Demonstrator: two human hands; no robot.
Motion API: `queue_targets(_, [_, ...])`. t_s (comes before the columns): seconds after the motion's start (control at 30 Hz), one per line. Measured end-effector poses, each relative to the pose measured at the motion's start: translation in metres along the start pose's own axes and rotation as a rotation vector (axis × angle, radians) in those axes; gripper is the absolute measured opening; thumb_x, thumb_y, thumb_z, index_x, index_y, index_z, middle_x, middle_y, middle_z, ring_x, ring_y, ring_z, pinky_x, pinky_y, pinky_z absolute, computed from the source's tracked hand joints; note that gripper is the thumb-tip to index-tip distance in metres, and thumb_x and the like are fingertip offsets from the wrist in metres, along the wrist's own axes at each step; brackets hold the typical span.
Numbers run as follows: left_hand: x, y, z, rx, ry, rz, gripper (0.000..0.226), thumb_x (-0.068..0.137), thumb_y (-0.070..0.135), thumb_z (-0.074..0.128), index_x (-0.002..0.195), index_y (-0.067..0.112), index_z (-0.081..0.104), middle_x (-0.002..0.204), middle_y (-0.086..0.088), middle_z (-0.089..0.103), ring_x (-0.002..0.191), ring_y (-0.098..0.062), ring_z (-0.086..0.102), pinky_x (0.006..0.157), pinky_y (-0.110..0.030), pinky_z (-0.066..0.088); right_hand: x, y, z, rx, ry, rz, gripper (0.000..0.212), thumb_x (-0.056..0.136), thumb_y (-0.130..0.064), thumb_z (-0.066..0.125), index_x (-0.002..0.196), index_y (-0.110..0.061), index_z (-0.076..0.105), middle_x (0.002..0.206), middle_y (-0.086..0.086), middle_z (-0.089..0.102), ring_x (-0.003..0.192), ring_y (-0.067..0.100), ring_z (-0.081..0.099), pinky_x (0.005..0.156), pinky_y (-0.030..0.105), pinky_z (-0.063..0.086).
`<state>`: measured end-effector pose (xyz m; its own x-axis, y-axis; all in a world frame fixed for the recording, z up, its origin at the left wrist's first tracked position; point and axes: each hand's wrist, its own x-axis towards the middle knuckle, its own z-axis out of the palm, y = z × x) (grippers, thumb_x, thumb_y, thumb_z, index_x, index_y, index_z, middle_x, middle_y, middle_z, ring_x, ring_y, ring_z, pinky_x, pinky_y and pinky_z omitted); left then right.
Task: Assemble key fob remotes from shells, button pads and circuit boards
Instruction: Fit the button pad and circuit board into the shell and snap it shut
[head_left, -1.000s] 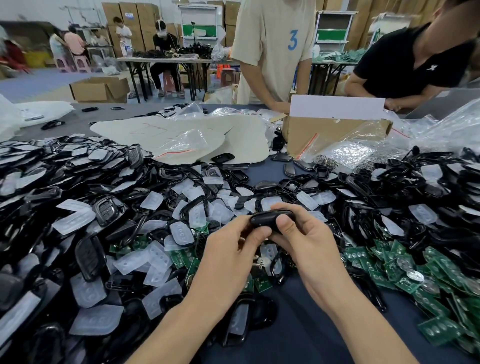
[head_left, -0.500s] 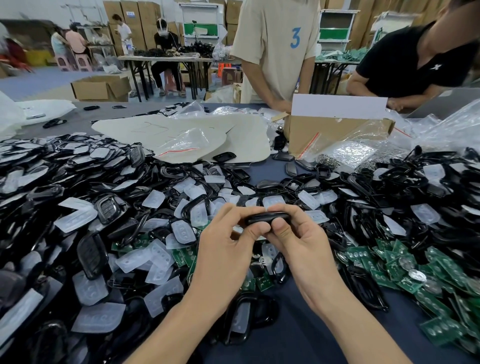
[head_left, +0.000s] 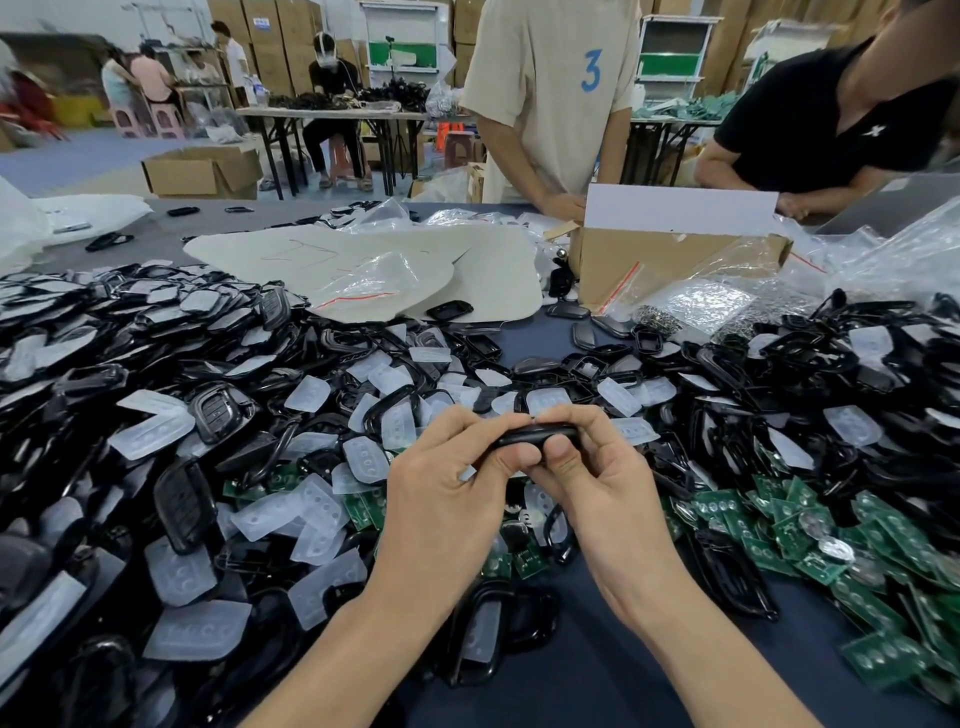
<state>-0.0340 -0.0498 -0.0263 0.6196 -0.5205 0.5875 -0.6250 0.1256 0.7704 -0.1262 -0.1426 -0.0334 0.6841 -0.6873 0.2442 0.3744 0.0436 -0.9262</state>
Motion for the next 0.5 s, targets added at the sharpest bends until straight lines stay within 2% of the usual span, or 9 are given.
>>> queue_targets(0.23, [-0.0001,0.0001,-0.0001,0.008,-0.003,-0.005,0.027,0.089,0.010,0.073,0.103,0.033,0.077,0.080,0.009,0.059,0.069,-0.007,0.055,0.063,-0.008,0.036,-0.0004,-0.0009,0.0012,0.003,-0.003,-0.008,0.009,0.087,-0.030,0.064,0.091,-0.032,0.072,0.104,0.006,0.072,0.103,0.017,0.071,0.086,0.024,0.057])
queue_targets(0.37, [0.0013,0.0014,0.0003,-0.039,-0.053,-0.065,0.019,0.091,0.019,0.070,0.103,0.034,0.076,0.087,0.008,0.060,0.085,-0.011,0.060,0.073,-0.012,0.043,-0.0003,-0.0026,0.0010,0.006,0.000,-0.015,0.011,0.088,-0.029,0.063,0.092,-0.032,0.072,0.106,0.002,0.073,0.106,0.015,0.070,0.087,0.021,0.056])
queue_targets(0.5, [0.0026,0.0029,-0.0015,-0.083,-0.098,-0.110,0.018,0.090,0.029,0.070,0.105,0.037,0.074,0.093,0.013,0.060,0.088,-0.005,0.059,0.074,-0.008,0.040,-0.0003,-0.0035,-0.0001,0.027,0.003,-0.017,0.012,0.087,-0.026,0.063,0.094,-0.027,0.073,0.106,0.002,0.074,0.107,0.016,0.071,0.087,0.020,0.055])
